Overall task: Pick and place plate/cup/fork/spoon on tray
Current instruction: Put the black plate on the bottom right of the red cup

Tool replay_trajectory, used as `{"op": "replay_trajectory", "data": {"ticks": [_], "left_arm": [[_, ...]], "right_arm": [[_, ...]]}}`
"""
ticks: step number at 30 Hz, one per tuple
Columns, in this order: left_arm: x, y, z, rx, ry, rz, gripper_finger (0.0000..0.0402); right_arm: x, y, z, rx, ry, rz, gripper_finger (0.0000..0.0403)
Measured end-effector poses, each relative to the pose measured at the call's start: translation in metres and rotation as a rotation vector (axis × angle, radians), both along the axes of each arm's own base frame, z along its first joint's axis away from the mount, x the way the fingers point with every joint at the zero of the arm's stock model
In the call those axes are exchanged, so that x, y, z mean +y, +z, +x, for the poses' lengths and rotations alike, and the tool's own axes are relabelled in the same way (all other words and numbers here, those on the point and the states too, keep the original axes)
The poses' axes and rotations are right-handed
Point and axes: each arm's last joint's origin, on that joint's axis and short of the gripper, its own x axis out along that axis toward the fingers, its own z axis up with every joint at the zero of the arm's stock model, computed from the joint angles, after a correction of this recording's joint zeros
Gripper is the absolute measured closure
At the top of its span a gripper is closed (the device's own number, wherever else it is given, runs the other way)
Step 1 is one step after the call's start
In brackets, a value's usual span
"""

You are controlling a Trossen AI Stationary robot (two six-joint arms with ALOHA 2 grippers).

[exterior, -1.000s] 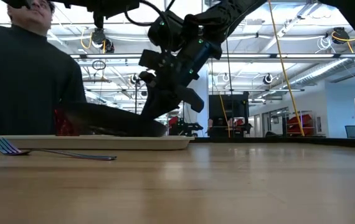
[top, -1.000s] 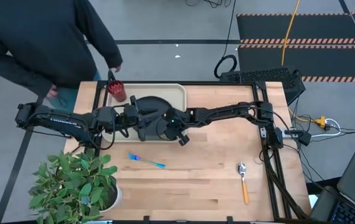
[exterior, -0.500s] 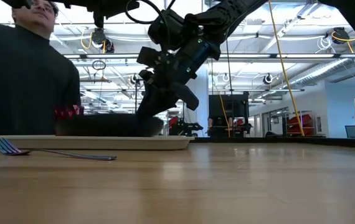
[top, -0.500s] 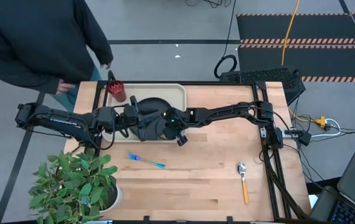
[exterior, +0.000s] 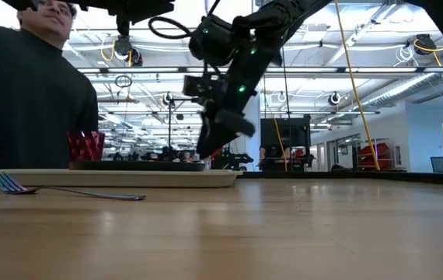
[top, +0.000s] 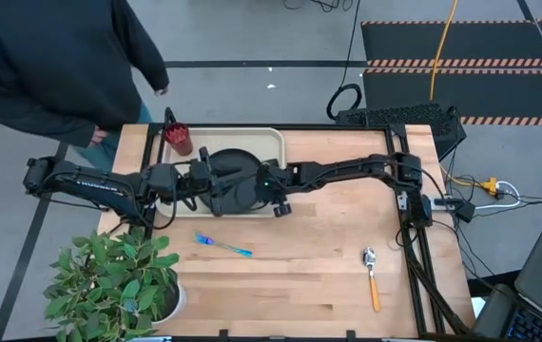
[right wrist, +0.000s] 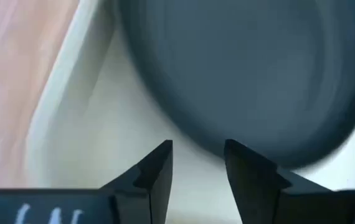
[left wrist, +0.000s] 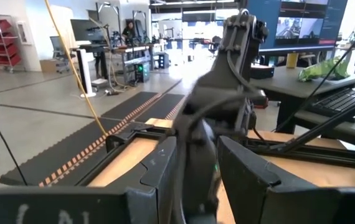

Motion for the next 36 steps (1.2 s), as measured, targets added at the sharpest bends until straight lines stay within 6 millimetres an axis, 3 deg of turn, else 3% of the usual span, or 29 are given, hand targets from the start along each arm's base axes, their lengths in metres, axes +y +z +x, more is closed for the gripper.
{"op": "replay_trajectory", "data": {"ticks": [6, 14, 22, 28, 36], "left_arm": [[-0.004, -0.001, 0.000, 0.012, -0.016, 0.002, 0.0279], [-0.005, -0.001, 0.000, 0.008, -0.024, -0.018, 0.0279], [-0.006, -0.001, 0.000, 0.008, -0.029, -0.019, 0.0279], [-0.006, -0.002, 0.000, 0.009, -0.029, -0.025, 0.0279], [-0.007, -0.005, 0.000, 0.034, -0.033, -0.046, 0.0279]], "right_arm": [[-0.001, 0.025, -0.009, -0.041, -0.038, 0.031, 0.0262], [-0.004, -0.019, -0.031, 0.052, -0.123, 0.135, 0.0261], [0.003, -0.019, -0.020, -0.063, -0.012, 0.276, 0.0261], [-0.002, -0.017, -0.017, -0.098, 0.018, 0.282, 0.0261], [-0.013, -0.035, -0.011, -0.116, 0.030, 0.281, 0.0261]]}}
